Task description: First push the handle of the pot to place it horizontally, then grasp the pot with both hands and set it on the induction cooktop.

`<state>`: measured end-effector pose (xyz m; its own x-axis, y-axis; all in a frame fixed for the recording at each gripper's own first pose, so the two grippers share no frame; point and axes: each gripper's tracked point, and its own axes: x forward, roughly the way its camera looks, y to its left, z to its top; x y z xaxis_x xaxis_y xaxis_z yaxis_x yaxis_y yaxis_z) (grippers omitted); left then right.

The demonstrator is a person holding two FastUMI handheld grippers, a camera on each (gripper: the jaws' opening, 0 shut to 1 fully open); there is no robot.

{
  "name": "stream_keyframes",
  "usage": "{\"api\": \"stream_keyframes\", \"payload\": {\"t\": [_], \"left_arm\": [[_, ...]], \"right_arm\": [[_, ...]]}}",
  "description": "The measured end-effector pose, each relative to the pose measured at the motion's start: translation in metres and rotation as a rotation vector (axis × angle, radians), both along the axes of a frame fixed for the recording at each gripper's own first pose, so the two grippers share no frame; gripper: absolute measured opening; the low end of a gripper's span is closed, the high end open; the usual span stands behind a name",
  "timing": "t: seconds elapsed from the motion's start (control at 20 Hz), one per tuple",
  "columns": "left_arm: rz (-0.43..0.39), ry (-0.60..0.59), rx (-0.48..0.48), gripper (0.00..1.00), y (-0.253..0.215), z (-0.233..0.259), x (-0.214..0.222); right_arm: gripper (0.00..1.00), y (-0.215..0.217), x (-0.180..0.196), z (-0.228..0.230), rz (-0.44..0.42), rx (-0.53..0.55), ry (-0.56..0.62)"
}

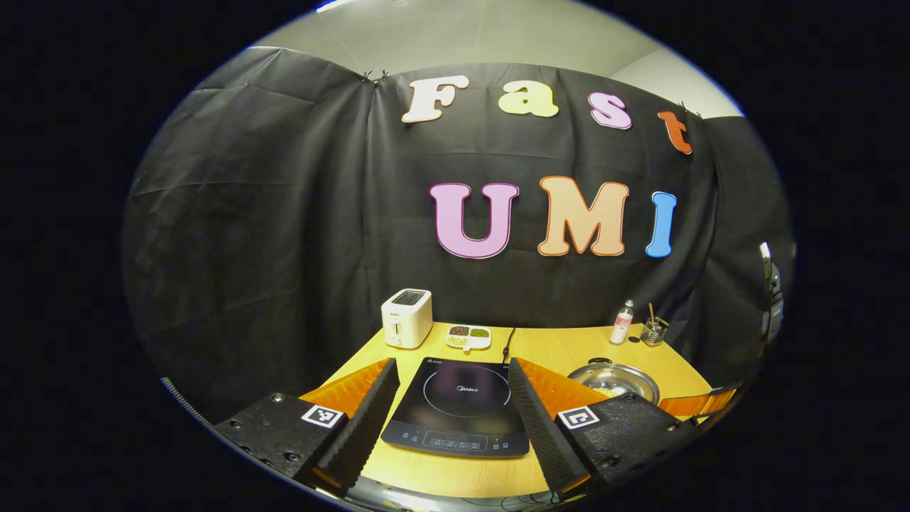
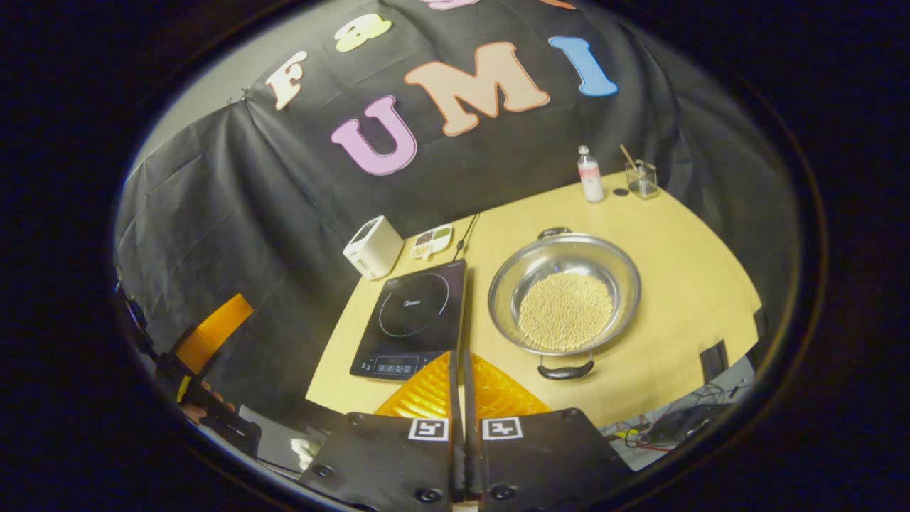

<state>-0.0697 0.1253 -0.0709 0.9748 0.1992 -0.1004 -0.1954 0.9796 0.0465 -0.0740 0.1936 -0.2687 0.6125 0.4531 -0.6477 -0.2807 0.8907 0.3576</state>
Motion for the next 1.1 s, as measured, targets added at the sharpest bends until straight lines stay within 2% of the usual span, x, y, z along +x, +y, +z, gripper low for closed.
{"api": "stream_keyframes", "payload": {"t": [0.05, 0.1, 0.2, 0.25, 0.3, 0.7, 0.95, 1.05, 1.1], "left_arm": [[0.000, 0.004, 0.002, 0.89, 0.001, -0.001, 0.002], [0.000, 0.008, 0.003, 0.89, 0.002, -0.002, 0.002], [-0.004, 0.020, -0.002, 0.99, 0.003, -0.007, 0.004], [-0.007, 0.028, -0.007, 0.94, 0.003, -0.009, 0.006], [-0.010, 0.032, -0.011, 0.94, 0.002, -0.011, 0.007], [-0.034, 0.043, -0.005, 0.94, -0.002, -0.014, 0.019], [-0.021, 0.065, -0.005, 0.94, 0.002, -0.021, 0.022], [-0.012, 0.073, 0.000, 0.94, 0.006, -0.024, 0.020], [-0.008, 0.076, 0.004, 0.89, 0.008, -0.024, 0.020]], "right_arm": [[0.03, 0.001, 0.000, -0.008, -0.004, 0.009, 0.029], [0.03, 0.003, 0.001, -0.016, -0.012, 0.020, 0.052], [0.00, 0.004, 0.004, -0.039, -0.033, 0.018, 0.100], [0.03, 0.003, 0.006, -0.050, -0.041, 0.012, 0.122], [0.00, 0.003, 0.007, -0.062, -0.046, 0.005, 0.144], [0.03, 0.002, 0.022, -0.124, -0.100, 0.006, 0.304], [0.00, -0.012, 0.042, -0.154, -0.118, -0.085, 0.314], [0.04, -0.013, 0.044, -0.162, -0.109, -0.107, 0.329], [0.03, -0.013, 0.044, -0.164, -0.111, -0.114, 0.332]]}}
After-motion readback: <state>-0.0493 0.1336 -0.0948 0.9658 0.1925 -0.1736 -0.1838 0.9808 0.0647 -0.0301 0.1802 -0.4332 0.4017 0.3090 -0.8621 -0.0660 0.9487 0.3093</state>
